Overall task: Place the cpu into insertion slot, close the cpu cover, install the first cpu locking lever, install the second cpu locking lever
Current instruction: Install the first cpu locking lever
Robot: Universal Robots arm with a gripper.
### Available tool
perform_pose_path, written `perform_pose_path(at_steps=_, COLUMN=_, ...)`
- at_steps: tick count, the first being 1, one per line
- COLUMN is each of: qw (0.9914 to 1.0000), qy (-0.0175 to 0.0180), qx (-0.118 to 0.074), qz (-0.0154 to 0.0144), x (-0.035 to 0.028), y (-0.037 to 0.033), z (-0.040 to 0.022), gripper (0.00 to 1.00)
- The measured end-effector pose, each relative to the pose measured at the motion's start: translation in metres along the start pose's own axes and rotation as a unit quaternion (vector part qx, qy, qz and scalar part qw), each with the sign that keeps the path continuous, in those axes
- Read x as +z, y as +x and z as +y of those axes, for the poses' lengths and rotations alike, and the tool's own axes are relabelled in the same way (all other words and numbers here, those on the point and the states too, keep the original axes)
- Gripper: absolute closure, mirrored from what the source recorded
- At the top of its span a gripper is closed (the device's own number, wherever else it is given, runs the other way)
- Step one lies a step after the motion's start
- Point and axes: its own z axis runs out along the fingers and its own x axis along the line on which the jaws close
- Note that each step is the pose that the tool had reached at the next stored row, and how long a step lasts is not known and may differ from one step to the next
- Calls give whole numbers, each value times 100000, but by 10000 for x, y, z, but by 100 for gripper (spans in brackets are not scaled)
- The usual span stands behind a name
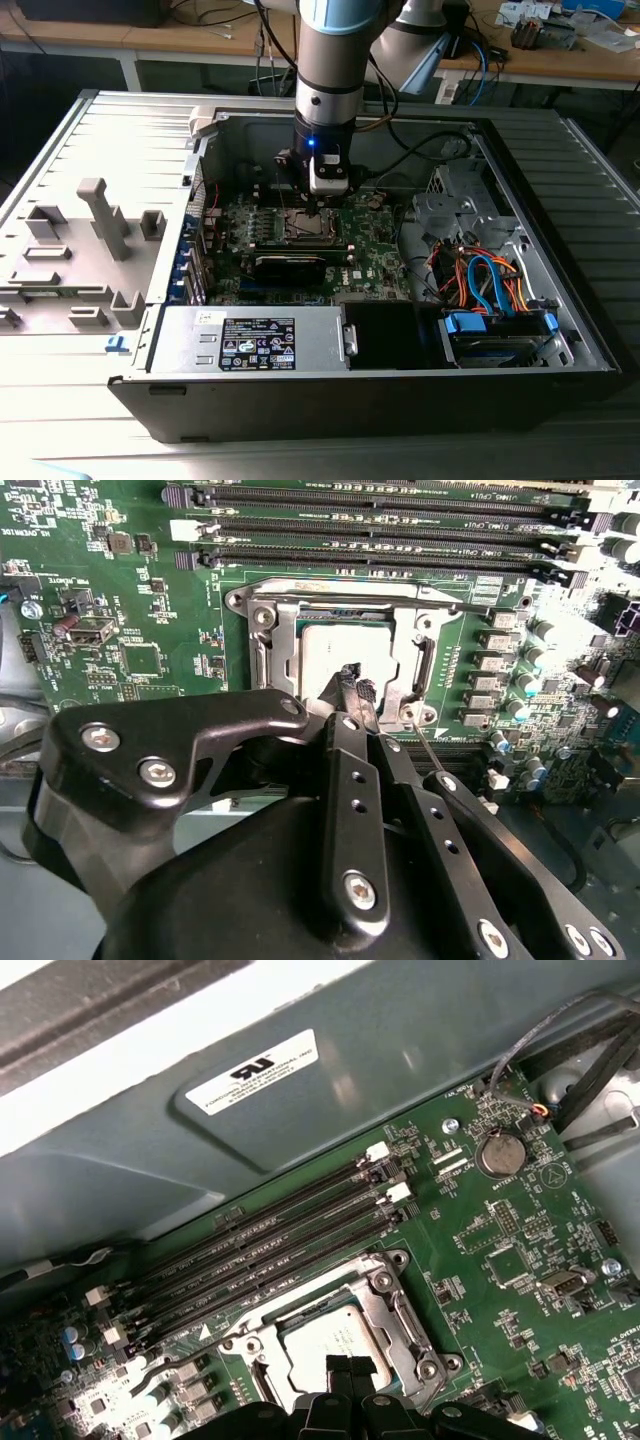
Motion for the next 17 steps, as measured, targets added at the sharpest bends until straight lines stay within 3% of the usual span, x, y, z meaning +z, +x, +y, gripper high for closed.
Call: perform_pose_path(at_steps=17, qw=99997, qy=33, qx=-727, qz=12, x=0, y=0, z=0, gripper=89)
